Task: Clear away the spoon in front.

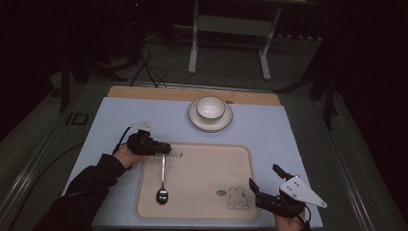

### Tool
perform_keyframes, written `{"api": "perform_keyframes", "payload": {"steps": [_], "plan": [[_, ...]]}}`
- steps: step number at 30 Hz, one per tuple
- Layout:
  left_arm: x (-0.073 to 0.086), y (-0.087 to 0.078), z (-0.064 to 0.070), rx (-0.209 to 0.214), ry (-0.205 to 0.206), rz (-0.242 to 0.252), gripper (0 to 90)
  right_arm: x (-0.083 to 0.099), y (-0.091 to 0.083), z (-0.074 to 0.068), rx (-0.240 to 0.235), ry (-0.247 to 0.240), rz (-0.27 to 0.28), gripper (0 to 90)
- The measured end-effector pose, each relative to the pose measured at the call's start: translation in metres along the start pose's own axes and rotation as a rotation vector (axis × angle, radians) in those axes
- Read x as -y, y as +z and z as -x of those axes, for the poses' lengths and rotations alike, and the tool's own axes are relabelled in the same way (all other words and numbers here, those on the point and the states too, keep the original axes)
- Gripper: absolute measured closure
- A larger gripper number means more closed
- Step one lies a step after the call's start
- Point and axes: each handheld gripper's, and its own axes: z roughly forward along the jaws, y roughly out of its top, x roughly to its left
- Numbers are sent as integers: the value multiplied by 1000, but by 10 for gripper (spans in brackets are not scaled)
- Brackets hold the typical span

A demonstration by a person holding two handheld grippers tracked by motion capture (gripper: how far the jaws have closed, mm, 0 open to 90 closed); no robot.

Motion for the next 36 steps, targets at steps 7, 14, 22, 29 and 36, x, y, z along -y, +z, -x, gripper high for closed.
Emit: {"api": "perform_keyframes", "payload": {"steps": [7, 14, 22, 29, 36], "plan": [[6, 7, -5, -32, -16, -8, 745, 0, 0, 0, -4, 3, -2, 123], [8, 11, -8, -35, -26, -24, 745, 0, 1, 0, -7, 3, -4, 124], [10, 17, -10, -55, -26, -47, 733, 1, 1, 0, -13, 4, -10, 124], [11, 20, -11, -75, -22, -45, 707, 1, 2, 0, -19, 5, -14, 125], [11, 20, -11, -86, -20, -38, 682, 1, 3, 1, -22, 10, -15, 125]]}}
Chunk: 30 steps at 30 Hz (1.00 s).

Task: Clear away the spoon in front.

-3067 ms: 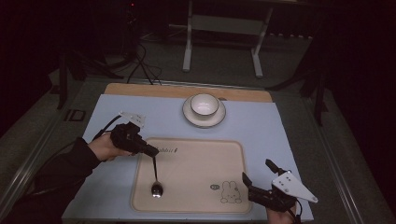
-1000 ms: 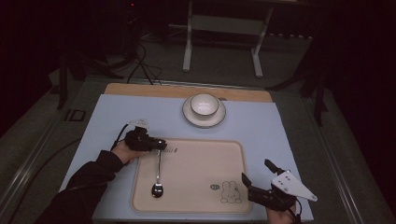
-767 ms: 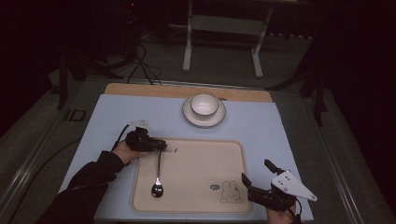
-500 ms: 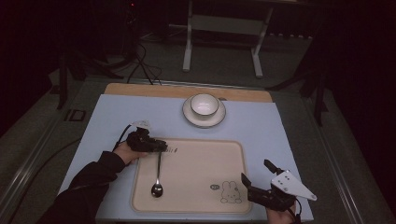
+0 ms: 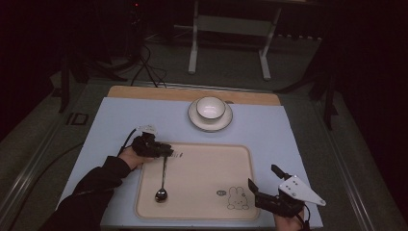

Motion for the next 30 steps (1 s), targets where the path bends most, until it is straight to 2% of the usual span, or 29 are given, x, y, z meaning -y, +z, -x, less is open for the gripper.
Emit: {"api": "perform_keyframes", "payload": {"steps": [9, 15, 21, 27, 30], "plan": [[0, -2, -1, -9, -6, 16, 652, 0, 0, -1, 1, -1, -2, 125], [-6, -8, 6, 0, 1, 34, 615, 0, 0, -1, 3, -2, -1, 125], [-16, -19, 19, 6, -4, 57, 473, -1, -1, -1, 7, -3, 3, 125], [-26, -32, 34, 4, 9, 76, 421, -1, -1, -1, 3, -3, 4, 124], [-33, -41, 47, -20, 16, 73, 377, -1, -1, -1, 3, -3, 6, 124]]}}
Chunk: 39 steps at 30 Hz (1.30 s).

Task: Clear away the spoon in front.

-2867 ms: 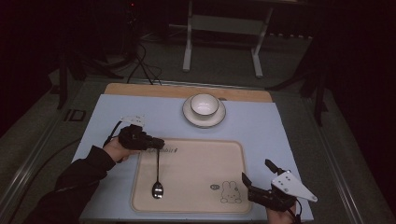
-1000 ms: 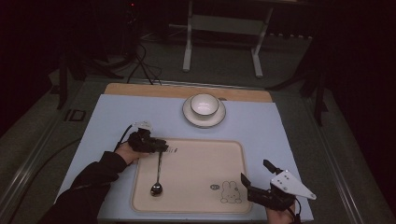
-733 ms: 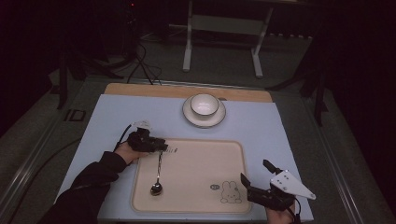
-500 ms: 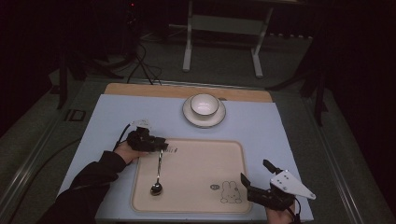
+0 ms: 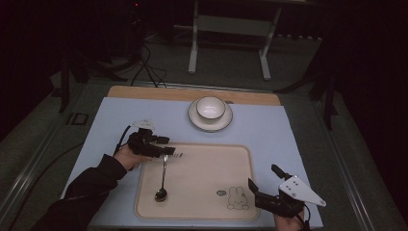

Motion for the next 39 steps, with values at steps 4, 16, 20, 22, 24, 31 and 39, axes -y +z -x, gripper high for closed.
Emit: {"api": "perform_keyframes", "payload": {"steps": [4, 16, 20, 22, 24, 31, 39], "plan": [[-4, -7, 9, 0, 2, 1, 328, 0, 0, 0, -1, -1, 0, 124], [-2, -32, 26, 18, -7, 36, 129, 0, 0, 0, -1, -3, 0, 124], [3, -36, 29, 21, -5, 32, 50, 0, 0, 0, -1, -4, 0, 124], [6, -38, 32, 28, -2, 37, 15, 0, 1, -1, -2, -5, -1, 124], [9, -40, 35, 17, 9, 46, 14, 0, 1, -1, -2, -5, -2, 124], [21, -48, 41, -23, 6, 92, 12, 0, 2, -1, -7, -6, -2, 124], [39, -61, 46, -61, -1, 119, 12, -1, 4, -1, -10, -7, -3, 124]]}}
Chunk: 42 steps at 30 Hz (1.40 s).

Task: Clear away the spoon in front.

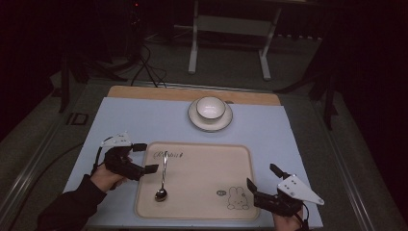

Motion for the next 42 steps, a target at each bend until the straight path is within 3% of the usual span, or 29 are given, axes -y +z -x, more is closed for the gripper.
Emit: {"api": "perform_keyframes", "payload": {"steps": [6, 14, 25, 29, 36, 37, 42], "plan": [[11, -9, 5, -48, 5, 16, 12, -1, 2, -1, -6, -5, -3, 124], [29, -16, 5, -75, 5, 40, 12, -1, 3, -2, -9, -9, -4, 124], [41, -17, 2, -77, -6, 80, 12, 0, 4, -1, -5, -12, -6, 124], [48, -12, -3, -113, -10, 53, 13, 1, 4, -1, -7, -12, -11, 124], [49, -13, -6, -152, -30, 78, 13, 2, 6, 1, -15, -2, -18, 124], [50, -14, -8, -179, -41, 90, 13, 3, 7, 1, -20, 6, -24, 124], [51, -14, -10, -191, -52, 92, 13, 3, 7, 1, -18, 6, -25, 124]]}}
